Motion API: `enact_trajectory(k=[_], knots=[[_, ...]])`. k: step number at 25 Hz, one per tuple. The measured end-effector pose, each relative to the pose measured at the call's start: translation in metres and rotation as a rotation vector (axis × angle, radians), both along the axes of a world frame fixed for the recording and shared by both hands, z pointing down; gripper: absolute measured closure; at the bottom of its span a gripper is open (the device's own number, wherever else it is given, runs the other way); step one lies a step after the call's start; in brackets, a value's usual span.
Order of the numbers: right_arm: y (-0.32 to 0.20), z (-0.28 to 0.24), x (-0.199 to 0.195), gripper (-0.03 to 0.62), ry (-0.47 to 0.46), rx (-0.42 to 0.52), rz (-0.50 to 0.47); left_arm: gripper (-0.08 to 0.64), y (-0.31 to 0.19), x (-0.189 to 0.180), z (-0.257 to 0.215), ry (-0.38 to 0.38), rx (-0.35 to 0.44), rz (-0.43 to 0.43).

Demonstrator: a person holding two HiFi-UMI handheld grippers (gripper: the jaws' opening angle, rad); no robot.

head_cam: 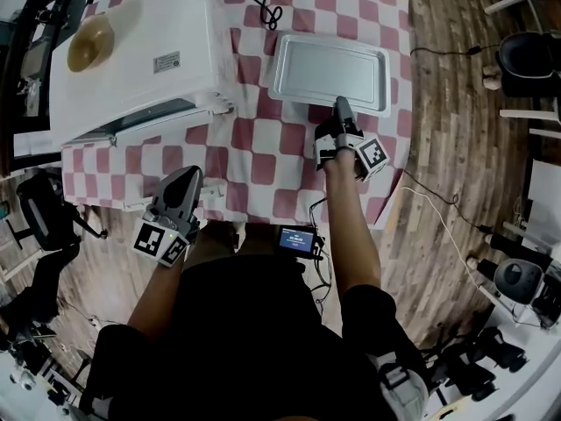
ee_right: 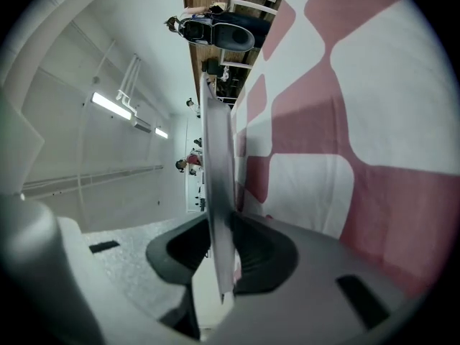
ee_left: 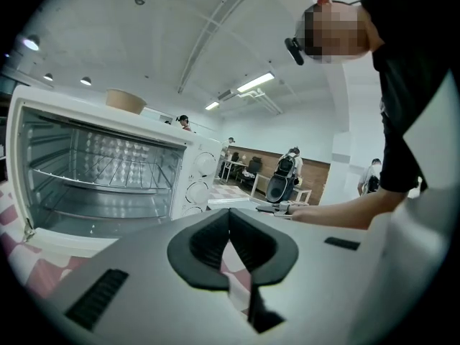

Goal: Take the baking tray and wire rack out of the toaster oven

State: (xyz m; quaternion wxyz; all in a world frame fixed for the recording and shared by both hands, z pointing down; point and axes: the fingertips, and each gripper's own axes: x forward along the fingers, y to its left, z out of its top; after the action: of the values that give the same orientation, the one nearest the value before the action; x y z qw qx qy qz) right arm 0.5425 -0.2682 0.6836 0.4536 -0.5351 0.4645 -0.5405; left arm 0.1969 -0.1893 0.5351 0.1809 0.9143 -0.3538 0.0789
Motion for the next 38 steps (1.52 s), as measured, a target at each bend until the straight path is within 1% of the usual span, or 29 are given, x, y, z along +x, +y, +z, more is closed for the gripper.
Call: enact_trajectory(k=[3,6,8,11,15,17,20,23,28,32,35,38], knots=[[-0.004,0.008,0.007,0.506,-0.010,-0.004,0.009,0.565,0.002,0.004,0.002,-0.009,-0.005,0.009],[-0.010,0.004,0.007,0.506,-0.027,-0.013,0.014,0.565,0.000,0.003,0.003,-0.014,-0.008,0.008],[-0.013,0.004,0.009,0.506,-0.022,-0.025,0.012,0.565,0.000,0.003,0.003,-0.020,-0.005,0.013],[-0.015,0.007,0.014,0.506,0.023,-0.080,-0.002,0.565,0.001,0.003,0.003,-0.033,0.000,0.029],[-0.015,0.017,0.013,0.506,0.064,-0.174,-0.022,0.565,0.003,0.003,0.003,-0.031,-0.003,0.037],[-0.013,0.022,0.013,0.506,0.067,-0.215,-0.026,0.565,0.004,0.004,0.003,-0.027,-0.003,0.043],[-0.009,0.026,0.011,0.506,0.082,-0.252,-0.029,0.565,0.007,0.006,0.002,-0.023,0.002,0.059],[-0.001,0.033,0.007,0.500,0.073,-0.282,-0.037,0.565,0.007,0.004,0.001,-0.021,0.009,0.067],[0.013,0.035,-0.001,0.500,0.052,-0.285,-0.024,0.565,0.003,-0.001,-0.002,-0.006,0.015,0.074],[0.035,0.032,-0.012,0.500,0.064,-0.283,-0.023,0.565,0.006,-0.005,-0.005,0.011,0.024,0.092],[0.052,0.009,-0.022,0.500,0.129,-0.225,-0.024,0.565,0.006,-0.008,-0.011,0.032,0.036,0.113],[0.063,-0.038,-0.034,0.500,0.243,-0.106,-0.029,0.565,0.005,-0.012,-0.018,0.056,0.046,0.139]])
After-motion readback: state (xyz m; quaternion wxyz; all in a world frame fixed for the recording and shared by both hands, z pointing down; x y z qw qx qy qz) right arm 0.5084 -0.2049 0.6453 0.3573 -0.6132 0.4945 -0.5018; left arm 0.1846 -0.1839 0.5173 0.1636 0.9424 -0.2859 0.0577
